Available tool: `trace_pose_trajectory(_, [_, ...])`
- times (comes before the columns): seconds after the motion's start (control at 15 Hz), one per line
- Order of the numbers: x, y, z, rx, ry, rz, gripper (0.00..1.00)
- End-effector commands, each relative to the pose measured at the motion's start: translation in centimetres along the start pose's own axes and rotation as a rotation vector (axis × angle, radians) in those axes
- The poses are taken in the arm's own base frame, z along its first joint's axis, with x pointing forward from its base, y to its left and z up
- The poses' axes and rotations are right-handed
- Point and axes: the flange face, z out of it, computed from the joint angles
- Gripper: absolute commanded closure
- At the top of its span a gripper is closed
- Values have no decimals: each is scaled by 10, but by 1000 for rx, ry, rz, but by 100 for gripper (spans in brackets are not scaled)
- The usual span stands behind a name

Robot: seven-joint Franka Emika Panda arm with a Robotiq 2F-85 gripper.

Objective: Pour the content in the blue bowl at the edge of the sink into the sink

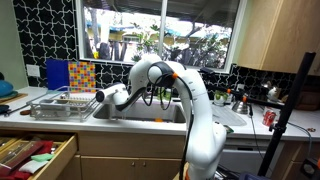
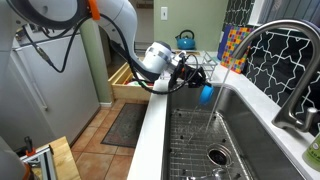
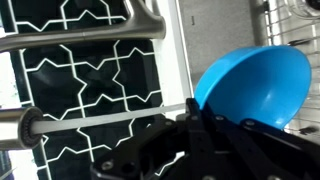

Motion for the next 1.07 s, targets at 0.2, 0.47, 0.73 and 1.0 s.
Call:
trace_pose_trajectory(0.2, [-11, 46, -52, 329, 56, 118, 98])
trace_pose_trajectory(0.47, [-25, 69, -61, 463, 84, 187, 99])
trace_pose_trajectory(0.73, [-38, 76, -52, 344, -15, 193, 99])
trace_pose_trajectory(1.0, [-46, 73, -50, 441, -1, 195, 99])
